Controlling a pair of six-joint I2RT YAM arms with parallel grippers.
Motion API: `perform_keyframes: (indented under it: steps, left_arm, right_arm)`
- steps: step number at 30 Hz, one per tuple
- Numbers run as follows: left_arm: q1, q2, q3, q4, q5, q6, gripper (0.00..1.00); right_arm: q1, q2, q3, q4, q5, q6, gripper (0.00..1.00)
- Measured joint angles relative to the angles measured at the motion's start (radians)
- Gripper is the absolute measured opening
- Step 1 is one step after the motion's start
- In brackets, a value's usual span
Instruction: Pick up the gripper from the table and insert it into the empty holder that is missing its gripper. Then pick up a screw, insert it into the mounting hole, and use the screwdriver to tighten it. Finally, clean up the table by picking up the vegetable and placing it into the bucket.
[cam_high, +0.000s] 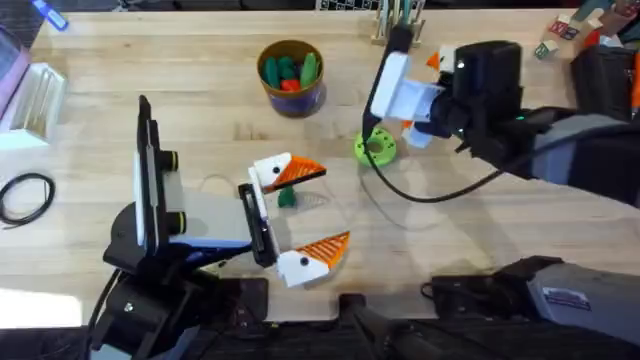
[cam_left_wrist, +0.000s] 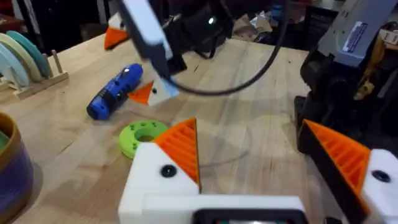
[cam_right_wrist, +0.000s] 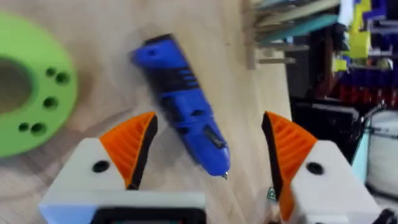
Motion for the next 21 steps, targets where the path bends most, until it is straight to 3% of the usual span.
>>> perform_keyframes:
  steps: [6, 12, 15, 18, 21]
  left_arm:
    - [0.000, 0.000, 0.000, 0.000, -0.005, 0.001, 0.988]
    - [0.000, 0.000, -0.002, 0.050, -0.082, -0.012, 0.987]
    - [0.000, 0.000, 0.007, 0.064, -0.186, -0.104, 0.986]
    - [0.000, 0.004, 0.066, -0.032, -0.316, -0.183, 0.986]
    - [0.000, 0.046, 0.194, -0.169, -0.433, -0.231, 0.986]
  right_arm:
    - [0.000, -0.192, 0.000, -0.083, -0.001, 0.283, 0.989]
    - [0.000, -0.354, 0.000, -0.207, -0.067, 0.481, 0.990]
    - [0.000, -0.396, 0.000, -0.235, -0.097, 0.523, 0.990]
    - [0.000, -0.410, 0.000, -0.241, -0.110, 0.556, 0.990]
    - [0.000, -0.411, 0.000, -0.243, -0.117, 0.584, 0.992]
